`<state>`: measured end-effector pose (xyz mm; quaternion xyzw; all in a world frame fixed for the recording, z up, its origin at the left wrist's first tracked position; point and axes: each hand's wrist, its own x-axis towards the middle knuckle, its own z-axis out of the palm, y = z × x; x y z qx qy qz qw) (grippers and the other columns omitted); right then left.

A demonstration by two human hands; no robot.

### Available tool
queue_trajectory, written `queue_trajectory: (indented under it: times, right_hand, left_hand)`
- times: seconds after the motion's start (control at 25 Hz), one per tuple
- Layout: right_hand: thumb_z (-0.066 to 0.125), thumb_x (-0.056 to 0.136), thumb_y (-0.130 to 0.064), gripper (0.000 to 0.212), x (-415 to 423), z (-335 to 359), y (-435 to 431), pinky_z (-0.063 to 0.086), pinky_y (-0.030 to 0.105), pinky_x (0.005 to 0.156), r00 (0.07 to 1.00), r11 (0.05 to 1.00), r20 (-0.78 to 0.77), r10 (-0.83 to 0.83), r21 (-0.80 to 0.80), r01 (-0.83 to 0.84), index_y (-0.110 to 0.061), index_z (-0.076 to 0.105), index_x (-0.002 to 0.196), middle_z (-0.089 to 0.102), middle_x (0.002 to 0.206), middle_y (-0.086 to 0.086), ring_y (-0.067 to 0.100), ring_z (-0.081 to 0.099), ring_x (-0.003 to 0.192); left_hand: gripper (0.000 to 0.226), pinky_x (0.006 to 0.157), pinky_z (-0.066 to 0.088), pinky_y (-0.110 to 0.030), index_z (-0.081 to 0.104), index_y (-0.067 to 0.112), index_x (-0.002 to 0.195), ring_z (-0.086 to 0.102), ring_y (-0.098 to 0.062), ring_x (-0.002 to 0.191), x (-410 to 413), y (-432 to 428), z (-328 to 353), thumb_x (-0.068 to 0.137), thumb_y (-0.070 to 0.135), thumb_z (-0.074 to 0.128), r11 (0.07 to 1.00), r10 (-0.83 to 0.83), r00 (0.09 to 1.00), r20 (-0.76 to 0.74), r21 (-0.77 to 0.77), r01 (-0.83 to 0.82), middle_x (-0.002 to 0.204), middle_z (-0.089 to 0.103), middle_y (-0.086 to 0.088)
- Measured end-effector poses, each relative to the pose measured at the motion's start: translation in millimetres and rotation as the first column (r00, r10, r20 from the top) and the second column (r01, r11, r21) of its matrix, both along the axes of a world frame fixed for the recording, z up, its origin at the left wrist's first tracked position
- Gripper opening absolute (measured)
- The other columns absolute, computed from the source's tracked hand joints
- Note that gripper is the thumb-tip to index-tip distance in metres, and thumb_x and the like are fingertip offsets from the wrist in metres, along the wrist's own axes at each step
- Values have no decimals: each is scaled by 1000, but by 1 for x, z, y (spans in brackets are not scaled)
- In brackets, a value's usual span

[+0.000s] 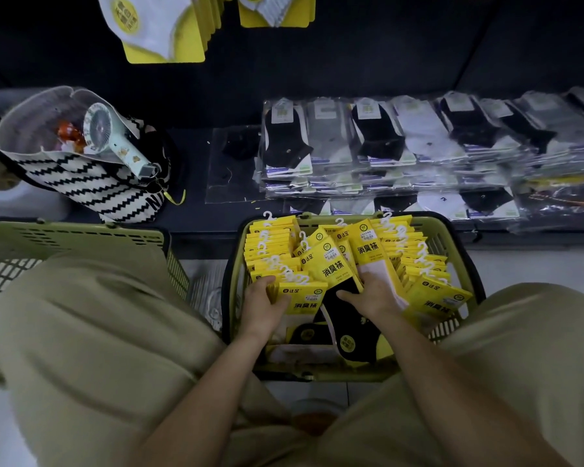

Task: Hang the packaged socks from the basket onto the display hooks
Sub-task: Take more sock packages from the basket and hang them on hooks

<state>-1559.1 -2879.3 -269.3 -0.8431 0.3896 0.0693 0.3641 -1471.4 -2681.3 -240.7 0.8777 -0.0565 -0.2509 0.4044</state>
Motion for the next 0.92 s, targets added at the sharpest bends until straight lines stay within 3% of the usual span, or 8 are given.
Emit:
queue_trajectory:
  times: [0.16, 0.32, 0.44, 0.52, 0.6, 0.68, 0.76, 0.92]
  right_hand:
    - [72, 80, -25, 36, 0, 14, -3, 40, 25, 65, 978, 975, 81, -191, 129, 179, -12, 60, 111, 69, 106, 9, 26, 63, 93]
    - [70, 82, -23, 38, -8, 56, -18, 43, 31, 71, 944, 955, 185, -273, 167, 244, -8, 56, 114, 65, 104, 9, 30, 61, 98]
    - [69, 84, -21, 26, -8, 100, -24, 46, 25, 66, 901, 926, 340, -269, 349, 145, -14, 59, 106, 65, 99, 0, 16, 62, 88]
    - [66, 86, -19, 16, -8, 126, -20, 49, 19, 65, 860, 852, 417, -293, 522, 37, -20, 63, 102, 70, 100, -5, 10, 66, 89]
    - [63, 87, -16, 16, -7, 141, -15, 52, 18, 69, 820, 780, 471, -324, 623, -50, -22, 64, 102, 73, 99, -7, 10, 68, 91]
    - [61, 88, -15, 20, -4, 153, -14, 53, 23, 79, 816, 762, 487, -311, 641, -92, -20, 63, 108, 72, 104, -4, 12, 68, 96]
    - [62, 87, -21, 23, 5, 168, -18, 50, 27, 86, 836, 804, 493, -239, 583, -114, -22, 62, 110, 69, 109, -4, 12, 65, 101]
    - [69, 79, -35, 26, 42, 220, -31, 50, 22, 77, 724, 874, 588, -361, 485, 42, -23, 53, 97, 65, 103, -1, 9, 63, 93]
  left_hand:
    - [52, 105, 40, -39, 47, 14, 131, 43, -23, 126, -1, -7, 11, 84, 26, 67, 997, 63, 998, 28, -36, -62, 137, 46, -8]
    - [55, 102, 39, -33, 47, 12, 130, 43, -20, 126, -5, -32, 41, 83, 30, 68, 976, 113, 987, 115, -201, -88, 135, 46, -7]
    - [67, 100, 43, -37, 42, 8, 134, 45, -19, 126, 5, -66, 72, 80, 36, 70, 951, 18, 997, -71, -306, -39, 138, 46, -6]
    - [60, 83, 52, -31, 49, 10, 128, 59, -19, 112, 15, -82, 93, 79, 36, 71, 886, -75, 955, -287, -458, -68, 129, 59, -6]
    - [41, 67, 55, -25, 59, 13, 114, 70, -18, 92, 25, -88, 106, 78, 30, 71, 764, -190, 880, -436, -628, -146, 106, 72, -4]
    - [36, 65, 56, -25, 65, 14, 104, 71, -19, 87, 33, -89, 115, 72, 29, 74, 699, -255, 871, -421, -702, -135, 96, 75, -3]
    - [35, 67, 56, -26, 66, 14, 102, 71, -21, 89, 42, -89, 126, 71, 28, 74, 676, -240, 902, -359, -728, -110, 96, 75, -4]
    - [23, 65, 56, -23, 65, 13, 103, 71, -19, 87, 65, -92, 163, 81, 18, 69, 642, -207, 945, -253, -764, -64, 95, 75, -2]
